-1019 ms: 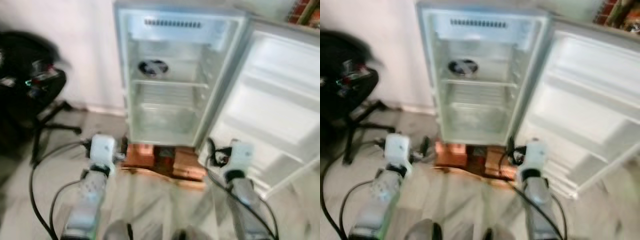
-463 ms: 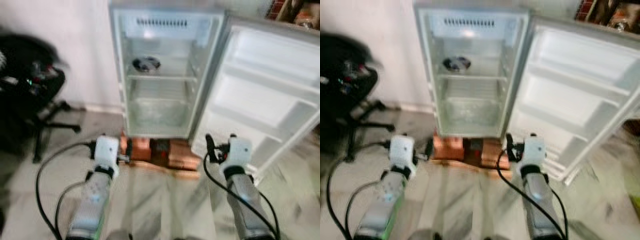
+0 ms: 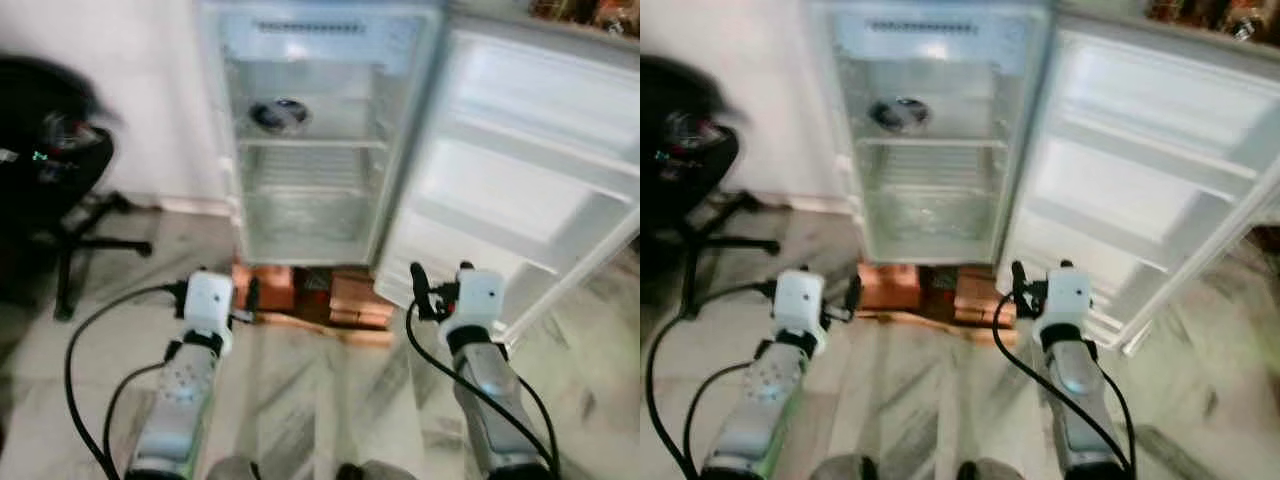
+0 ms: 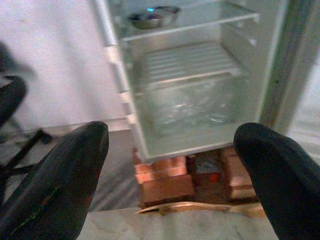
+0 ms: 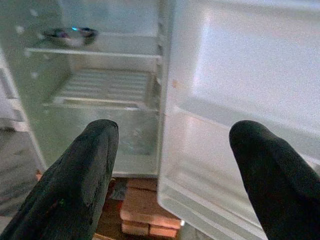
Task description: Restocking fridge
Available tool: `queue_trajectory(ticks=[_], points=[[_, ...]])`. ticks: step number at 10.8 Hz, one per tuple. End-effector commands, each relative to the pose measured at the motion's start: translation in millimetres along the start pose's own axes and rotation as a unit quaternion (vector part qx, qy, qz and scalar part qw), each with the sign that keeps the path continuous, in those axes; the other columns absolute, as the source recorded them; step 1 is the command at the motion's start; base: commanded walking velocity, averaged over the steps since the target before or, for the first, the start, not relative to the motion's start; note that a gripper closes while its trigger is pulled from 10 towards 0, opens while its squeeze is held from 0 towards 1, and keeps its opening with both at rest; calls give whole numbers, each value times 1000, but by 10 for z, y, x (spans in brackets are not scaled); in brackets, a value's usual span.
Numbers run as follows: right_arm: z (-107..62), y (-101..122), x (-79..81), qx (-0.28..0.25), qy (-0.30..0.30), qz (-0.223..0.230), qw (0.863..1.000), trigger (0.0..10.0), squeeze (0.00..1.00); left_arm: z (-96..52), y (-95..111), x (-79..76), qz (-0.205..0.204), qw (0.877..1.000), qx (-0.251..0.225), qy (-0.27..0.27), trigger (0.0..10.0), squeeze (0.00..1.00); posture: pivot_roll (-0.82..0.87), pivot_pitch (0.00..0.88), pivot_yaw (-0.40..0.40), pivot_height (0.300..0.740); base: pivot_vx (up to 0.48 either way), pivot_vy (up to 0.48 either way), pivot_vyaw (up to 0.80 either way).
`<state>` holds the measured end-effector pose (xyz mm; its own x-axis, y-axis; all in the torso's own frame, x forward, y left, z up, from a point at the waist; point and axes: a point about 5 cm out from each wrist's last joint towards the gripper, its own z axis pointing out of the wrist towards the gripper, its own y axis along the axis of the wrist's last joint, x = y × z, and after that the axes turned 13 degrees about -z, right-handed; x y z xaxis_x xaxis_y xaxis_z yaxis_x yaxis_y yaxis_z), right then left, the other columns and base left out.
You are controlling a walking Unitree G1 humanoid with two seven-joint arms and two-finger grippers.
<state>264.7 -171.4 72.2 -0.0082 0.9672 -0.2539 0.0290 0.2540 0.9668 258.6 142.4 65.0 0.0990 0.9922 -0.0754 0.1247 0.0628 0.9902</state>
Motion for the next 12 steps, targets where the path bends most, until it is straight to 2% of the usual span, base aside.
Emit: queue_trajectory(ticks=[1, 10, 12], points=[[0, -22, 4, 3, 2, -1, 1000, 10000, 0, 11, 9, -36, 4, 1000, -1, -8, 10000, 0, 125, 69, -21, 740, 0, -311, 0], [15, -18, 59, -3, 23, 1, 1000, 10000, 0, -7, 11, -42, 9, 1000, -2, -9, 10000, 0, 129, 74, -22, 740, 0, -461, 0], [21, -5, 54, -8, 20, 2, 1000, 10000, 0, -4, 11, -30, 9, 1000, -1, -7, 10000, 0, 129, 80, -21, 740, 0, -309, 0]])
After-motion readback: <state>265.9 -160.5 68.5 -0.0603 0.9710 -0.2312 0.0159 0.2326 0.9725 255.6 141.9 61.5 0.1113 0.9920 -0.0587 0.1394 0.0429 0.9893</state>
